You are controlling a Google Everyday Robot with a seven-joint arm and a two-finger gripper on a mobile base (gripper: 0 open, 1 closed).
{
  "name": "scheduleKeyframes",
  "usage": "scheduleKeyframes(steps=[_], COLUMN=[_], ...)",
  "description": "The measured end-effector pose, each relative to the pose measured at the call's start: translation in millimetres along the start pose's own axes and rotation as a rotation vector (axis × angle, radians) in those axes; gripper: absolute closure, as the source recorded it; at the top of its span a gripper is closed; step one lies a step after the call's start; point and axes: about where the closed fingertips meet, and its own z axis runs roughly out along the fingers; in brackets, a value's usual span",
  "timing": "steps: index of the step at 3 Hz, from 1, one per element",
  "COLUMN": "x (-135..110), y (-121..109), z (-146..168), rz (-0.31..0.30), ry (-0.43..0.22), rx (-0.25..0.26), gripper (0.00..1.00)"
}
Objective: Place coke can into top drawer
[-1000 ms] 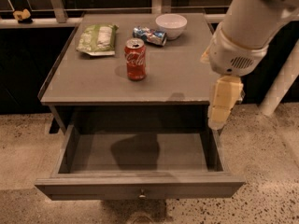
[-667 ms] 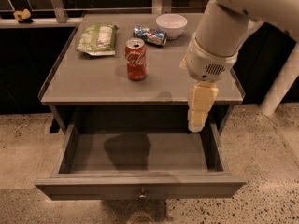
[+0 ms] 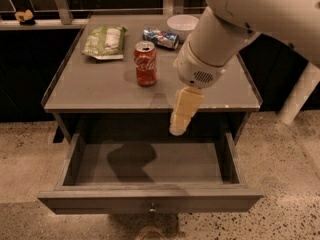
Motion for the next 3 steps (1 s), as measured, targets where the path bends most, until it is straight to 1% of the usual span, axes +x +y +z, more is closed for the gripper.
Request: scheduleKeyframes(steps=[1, 2, 3], x=[-22, -38, -41], y=[-18, -38, -60], z=[6, 15, 23], rz=[0.062, 0.115, 0.184], ry=[-0.044, -0.063, -0.132], rx=[0.05, 0.073, 0.059], gripper=[0.0, 0.0, 0.0])
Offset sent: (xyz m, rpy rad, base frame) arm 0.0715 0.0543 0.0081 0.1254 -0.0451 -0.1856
